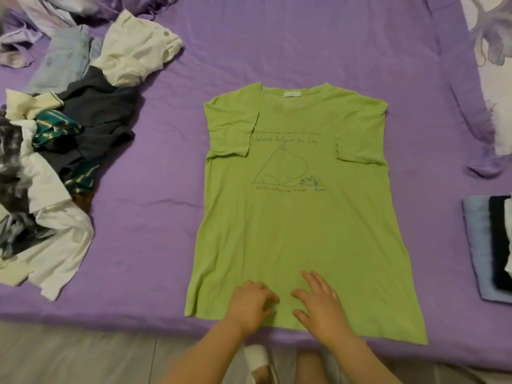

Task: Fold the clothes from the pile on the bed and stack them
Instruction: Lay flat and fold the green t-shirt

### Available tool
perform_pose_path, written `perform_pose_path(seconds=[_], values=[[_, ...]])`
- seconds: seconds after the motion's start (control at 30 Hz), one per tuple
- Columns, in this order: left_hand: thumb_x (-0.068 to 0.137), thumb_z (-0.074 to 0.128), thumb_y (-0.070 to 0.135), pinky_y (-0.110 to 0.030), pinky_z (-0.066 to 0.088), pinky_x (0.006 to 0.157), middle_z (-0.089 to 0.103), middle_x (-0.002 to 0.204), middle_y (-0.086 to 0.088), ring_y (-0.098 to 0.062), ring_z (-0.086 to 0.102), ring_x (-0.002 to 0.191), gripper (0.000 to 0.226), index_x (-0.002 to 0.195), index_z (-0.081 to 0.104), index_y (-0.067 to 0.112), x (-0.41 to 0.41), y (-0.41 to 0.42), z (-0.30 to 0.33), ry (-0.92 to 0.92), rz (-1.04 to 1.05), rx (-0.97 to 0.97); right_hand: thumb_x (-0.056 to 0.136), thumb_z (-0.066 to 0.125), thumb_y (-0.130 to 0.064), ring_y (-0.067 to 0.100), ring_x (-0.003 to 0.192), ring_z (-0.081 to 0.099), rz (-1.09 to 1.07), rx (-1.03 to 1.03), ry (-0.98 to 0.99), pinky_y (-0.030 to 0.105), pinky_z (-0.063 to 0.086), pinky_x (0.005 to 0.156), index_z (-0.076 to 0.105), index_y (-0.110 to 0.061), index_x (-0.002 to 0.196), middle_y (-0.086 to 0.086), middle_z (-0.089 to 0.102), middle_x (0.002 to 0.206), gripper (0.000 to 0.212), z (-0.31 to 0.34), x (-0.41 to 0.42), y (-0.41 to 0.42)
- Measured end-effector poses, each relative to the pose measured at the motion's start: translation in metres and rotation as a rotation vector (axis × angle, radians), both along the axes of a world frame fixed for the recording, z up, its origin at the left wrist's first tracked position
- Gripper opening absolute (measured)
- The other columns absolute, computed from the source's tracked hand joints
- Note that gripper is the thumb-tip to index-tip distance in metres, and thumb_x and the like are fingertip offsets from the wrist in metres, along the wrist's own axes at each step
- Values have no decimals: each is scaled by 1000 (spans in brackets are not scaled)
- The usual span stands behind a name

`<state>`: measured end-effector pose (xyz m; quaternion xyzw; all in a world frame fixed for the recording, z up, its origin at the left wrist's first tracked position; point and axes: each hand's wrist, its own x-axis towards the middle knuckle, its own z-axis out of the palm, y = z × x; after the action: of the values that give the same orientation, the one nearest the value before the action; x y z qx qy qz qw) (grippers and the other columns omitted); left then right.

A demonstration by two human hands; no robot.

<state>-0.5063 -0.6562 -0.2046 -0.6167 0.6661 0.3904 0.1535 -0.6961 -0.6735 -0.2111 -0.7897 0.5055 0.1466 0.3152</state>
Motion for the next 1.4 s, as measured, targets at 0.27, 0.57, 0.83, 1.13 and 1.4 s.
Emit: perform_pose_path(seconds=[0.27,0.57,0.83,1.13,1.4], values=[[83,56,36,-33,27,96,40,130,3,-21,37,120,48,130,45,35,-4,39,-21,-69,-87,-136,75,73,-36,25,132,39,-117,-56,55,37,32,107,59,-32,125,0,41,146,52,1,0,47],[82,58,42,-31,25,91,43,122,5,-20,39,114,36,116,52,34,-10,44,-41,-88,-6,-207,34,95,-34,31,90,66,-136,-228,37,44,54,77,72,-27,77,7,69,102,49,-14,1,45],[92,54,36,-29,38,86,63,112,4,-19,54,107,21,105,67,25,-6,23,-21,22,276,-106,82,71,-32,25,94,62,-60,-193,-79,37,45,80,71,-29,91,-5,66,102,10,-10,-20,13],[81,65,55,-37,41,65,64,77,-4,-25,59,79,40,83,62,15,8,-50,30,31,718,-225,92,46,-58,25,88,61,-170,-102,-134,35,37,66,54,-20,89,3,65,89,38,16,-36,-78],[90,61,39,-34,44,74,66,90,-1,-21,60,88,25,91,67,16,28,-144,48,114,698,-339,93,47,-54,17,92,59,-188,-166,-121,29,35,63,58,-25,94,-5,63,92,31,47,-29,-175]])
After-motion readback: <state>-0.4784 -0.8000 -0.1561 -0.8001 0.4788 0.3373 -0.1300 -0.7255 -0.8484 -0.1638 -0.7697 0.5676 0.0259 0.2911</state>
